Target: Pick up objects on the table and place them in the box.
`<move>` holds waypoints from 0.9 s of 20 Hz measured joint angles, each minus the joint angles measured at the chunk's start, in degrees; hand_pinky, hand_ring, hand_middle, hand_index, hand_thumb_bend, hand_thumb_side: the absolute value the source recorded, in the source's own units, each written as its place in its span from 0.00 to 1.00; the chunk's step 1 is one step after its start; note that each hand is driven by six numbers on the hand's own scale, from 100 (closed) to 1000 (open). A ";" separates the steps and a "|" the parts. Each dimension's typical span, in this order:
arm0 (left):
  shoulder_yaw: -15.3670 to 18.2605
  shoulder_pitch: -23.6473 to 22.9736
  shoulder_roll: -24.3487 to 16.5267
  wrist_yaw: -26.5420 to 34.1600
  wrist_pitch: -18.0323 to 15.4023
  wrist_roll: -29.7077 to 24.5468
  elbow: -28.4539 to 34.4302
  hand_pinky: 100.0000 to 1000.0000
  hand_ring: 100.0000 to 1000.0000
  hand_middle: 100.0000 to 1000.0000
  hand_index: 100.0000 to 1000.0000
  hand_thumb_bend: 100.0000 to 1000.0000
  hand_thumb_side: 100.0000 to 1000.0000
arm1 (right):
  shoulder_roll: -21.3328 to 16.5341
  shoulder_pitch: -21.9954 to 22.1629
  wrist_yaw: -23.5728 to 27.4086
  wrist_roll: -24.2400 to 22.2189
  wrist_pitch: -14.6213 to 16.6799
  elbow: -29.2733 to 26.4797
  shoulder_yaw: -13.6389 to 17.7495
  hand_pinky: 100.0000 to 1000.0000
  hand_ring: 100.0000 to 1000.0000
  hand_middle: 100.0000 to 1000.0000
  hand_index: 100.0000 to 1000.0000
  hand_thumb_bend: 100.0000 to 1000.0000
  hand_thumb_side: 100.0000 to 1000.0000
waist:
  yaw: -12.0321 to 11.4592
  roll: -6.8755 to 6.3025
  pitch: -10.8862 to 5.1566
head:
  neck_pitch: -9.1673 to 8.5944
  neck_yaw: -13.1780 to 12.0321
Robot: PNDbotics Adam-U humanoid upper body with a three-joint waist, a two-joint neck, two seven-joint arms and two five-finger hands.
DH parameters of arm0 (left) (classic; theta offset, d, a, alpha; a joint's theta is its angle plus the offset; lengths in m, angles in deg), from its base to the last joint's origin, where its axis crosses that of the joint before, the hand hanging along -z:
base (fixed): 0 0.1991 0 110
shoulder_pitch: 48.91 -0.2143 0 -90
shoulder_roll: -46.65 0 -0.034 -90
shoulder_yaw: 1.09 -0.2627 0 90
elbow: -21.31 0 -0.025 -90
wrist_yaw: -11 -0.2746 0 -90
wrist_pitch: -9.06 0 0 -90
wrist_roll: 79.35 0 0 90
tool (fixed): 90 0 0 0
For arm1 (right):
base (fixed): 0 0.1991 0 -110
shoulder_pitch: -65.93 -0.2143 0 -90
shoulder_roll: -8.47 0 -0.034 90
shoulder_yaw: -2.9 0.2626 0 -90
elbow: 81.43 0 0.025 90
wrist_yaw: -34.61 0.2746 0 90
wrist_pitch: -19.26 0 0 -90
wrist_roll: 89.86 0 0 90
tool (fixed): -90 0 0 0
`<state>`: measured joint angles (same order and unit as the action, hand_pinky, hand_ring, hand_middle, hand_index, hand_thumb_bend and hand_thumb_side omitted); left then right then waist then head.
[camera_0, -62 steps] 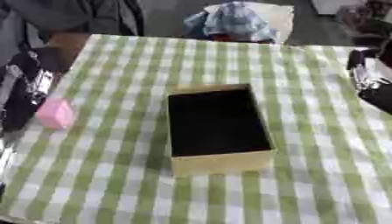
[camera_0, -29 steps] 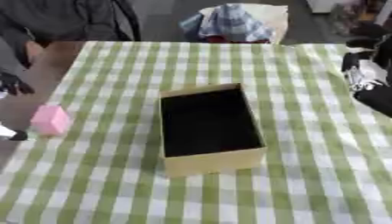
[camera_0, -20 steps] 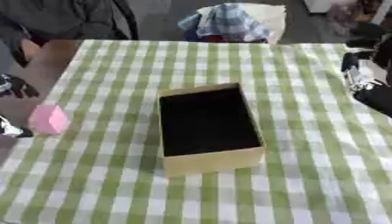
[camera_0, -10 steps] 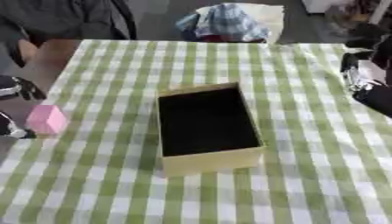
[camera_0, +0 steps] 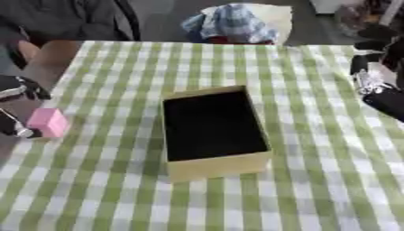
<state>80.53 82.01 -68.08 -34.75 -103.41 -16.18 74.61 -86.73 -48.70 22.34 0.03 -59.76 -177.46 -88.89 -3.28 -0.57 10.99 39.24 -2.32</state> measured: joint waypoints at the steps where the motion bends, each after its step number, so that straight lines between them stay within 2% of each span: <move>1: -0.01 0.01 0.31 -0.21 0.03 -0.13 -0.31 0.76 0.70 0.65 0.78 0.48 0.13 | 0.00 0.00 0.05 0.00 0.00 0.00 0.00 0.69 0.79 0.81 0.92 0.00 0.37 | 0.07 0.01 0.00 | 0.00 0.00; 5: -0.01 0.01 1.19 -1.20 0.01 -0.10 -1.24 0.74 0.66 0.58 0.72 0.42 0.08 | 0.08 0.00 0.12 0.00 0.00 0.01 0.00 0.69 0.79 0.81 0.92 0.00 0.36 | 0.11 0.21 0.07 | 0.00 0.00; 7: 0.02 0.01 1.41 -1.61 -0.01 0.31 -1.27 0.72 0.59 0.51 0.66 0.39 0.00 | 0.10 0.00 0.15 0.00 0.00 0.01 0.00 0.69 0.79 0.81 0.92 0.00 0.37 | 0.11 0.21 0.13 | 0.00 0.00; 10: 0.24 0.02 1.45 -2.03 0.13 1.57 -0.38 0.69 0.51 0.41 0.57 0.31 0.00 | 0.17 0.00 0.16 0.00 0.00 0.02 0.01 0.69 0.78 0.81 0.92 0.00 0.37 | 0.15 0.10 0.17 | 0.00 0.05; 14: 0.73 0.01 0.97 -1.03 0.57 2.62 4.48 0.69 0.49 0.39 0.55 0.31 0.00 | 0.17 0.00 0.16 0.00 0.00 0.05 0.01 0.69 0.78 0.81 0.92 0.00 0.37 | 0.17 0.07 0.17 | 0.01 0.18; 18: 1.12 0.87 -0.97 1.79 1.03 2.24 12.29 0.69 0.49 0.39 0.55 0.27 0.00 | 0.17 0.01 0.16 0.01 0.01 0.19 0.01 0.69 0.79 0.81 0.92 0.00 0.37 | 0.19 -0.05 0.17 | 0.03 0.34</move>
<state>81.65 82.87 -69.06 -32.96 -102.38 -13.93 86.90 -86.55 -48.68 22.50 0.03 -59.75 -177.27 -88.88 -3.08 -0.61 11.17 39.28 -1.99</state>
